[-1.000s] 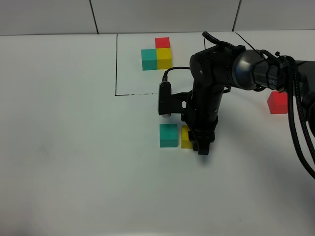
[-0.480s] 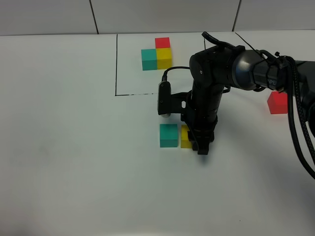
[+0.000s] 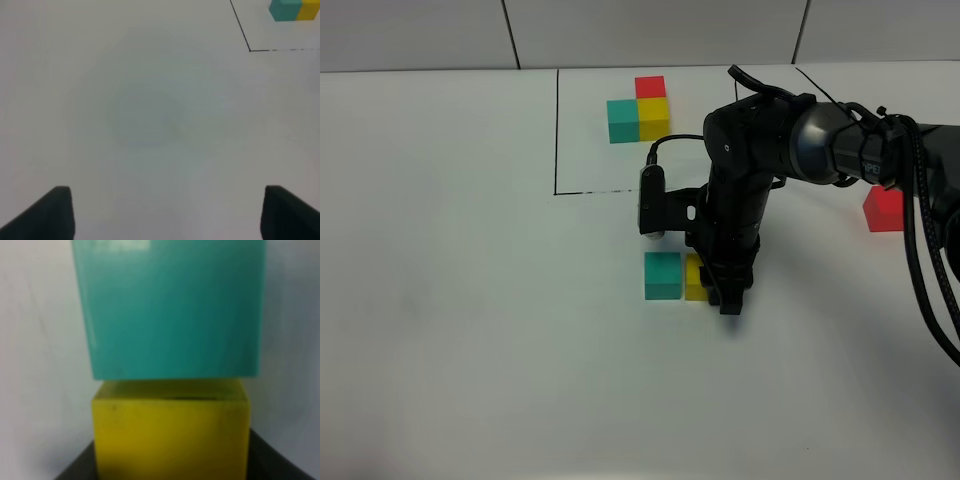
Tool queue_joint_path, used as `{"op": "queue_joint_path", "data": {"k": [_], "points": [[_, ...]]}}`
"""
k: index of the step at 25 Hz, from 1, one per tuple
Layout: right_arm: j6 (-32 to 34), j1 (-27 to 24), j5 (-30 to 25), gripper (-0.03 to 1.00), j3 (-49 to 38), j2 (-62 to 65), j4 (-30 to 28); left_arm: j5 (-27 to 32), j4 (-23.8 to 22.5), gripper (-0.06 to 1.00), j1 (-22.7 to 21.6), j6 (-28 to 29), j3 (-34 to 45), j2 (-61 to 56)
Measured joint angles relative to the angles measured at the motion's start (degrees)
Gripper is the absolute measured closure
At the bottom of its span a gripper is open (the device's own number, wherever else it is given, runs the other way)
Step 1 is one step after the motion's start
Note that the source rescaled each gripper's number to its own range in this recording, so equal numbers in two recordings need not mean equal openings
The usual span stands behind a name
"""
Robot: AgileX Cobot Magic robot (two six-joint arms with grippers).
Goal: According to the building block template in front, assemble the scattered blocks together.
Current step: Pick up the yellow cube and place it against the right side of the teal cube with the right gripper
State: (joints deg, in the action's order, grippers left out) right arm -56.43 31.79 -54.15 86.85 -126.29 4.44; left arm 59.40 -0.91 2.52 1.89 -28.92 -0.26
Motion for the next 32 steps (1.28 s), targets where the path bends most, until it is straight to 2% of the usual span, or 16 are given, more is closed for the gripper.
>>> {"op": "queue_joint_path", "data": {"k": [32], "points": [[-0.92,0.59,1.25,0.95,0.0,-0.06,-0.23,0.0,0.0,0.15,0.0,0.0,0.0,0.0]]}}
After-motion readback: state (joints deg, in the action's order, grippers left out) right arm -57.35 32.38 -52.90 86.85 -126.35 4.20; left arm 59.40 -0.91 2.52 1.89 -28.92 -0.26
